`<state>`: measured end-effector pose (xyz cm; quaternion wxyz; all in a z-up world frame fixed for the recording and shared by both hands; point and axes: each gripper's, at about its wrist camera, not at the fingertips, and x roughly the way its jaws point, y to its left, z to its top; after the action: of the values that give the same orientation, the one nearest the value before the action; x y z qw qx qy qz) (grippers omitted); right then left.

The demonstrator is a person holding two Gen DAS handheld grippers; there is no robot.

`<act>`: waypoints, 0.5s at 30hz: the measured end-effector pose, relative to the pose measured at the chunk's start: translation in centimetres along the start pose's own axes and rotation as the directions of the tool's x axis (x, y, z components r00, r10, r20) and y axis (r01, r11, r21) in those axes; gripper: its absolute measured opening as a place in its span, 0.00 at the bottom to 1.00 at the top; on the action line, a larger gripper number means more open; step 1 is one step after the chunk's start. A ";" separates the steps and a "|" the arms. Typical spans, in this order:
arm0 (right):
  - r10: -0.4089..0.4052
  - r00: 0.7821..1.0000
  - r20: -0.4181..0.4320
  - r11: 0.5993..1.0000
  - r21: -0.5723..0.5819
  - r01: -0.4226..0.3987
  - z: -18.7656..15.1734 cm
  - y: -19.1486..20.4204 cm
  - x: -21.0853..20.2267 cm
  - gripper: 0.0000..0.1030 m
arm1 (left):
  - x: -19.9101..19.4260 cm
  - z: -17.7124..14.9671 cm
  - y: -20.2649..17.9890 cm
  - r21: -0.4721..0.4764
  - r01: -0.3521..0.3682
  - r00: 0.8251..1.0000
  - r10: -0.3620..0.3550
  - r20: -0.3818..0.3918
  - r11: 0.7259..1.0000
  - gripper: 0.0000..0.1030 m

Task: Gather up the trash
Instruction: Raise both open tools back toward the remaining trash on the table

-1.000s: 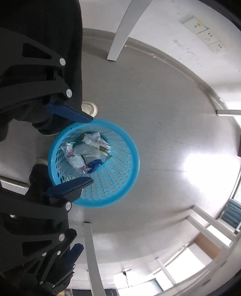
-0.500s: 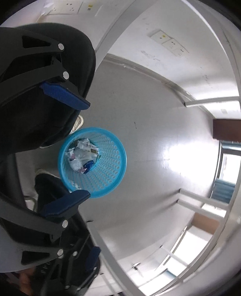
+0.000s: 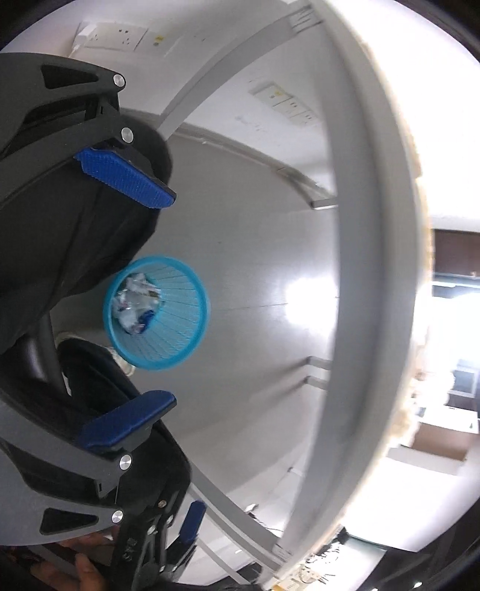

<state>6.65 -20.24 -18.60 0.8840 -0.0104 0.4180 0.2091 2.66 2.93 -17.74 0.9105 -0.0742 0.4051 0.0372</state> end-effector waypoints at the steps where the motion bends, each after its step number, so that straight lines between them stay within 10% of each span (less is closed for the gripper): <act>1: 0.009 1.000 0.015 1.000 -0.002 -0.009 0.3 0.0 -0.9 0.90 | -0.8 0.3 -0.1 0.000 0.010 1.000 -0.010 0.020 1.000 0.94; 15: 0.059 0.971 0.233 0.997 0.027 -0.067 6.7 -2.2 -9.8 0.91 | -7.7 6.0 -1.6 0.057 0.114 0.973 -0.123 0.195 0.992 0.94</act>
<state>6.90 -24.46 -7.28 0.9198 0.0428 0.3154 0.2295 2.11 2.26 -7.94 0.9483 -0.0734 0.3081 -0.0193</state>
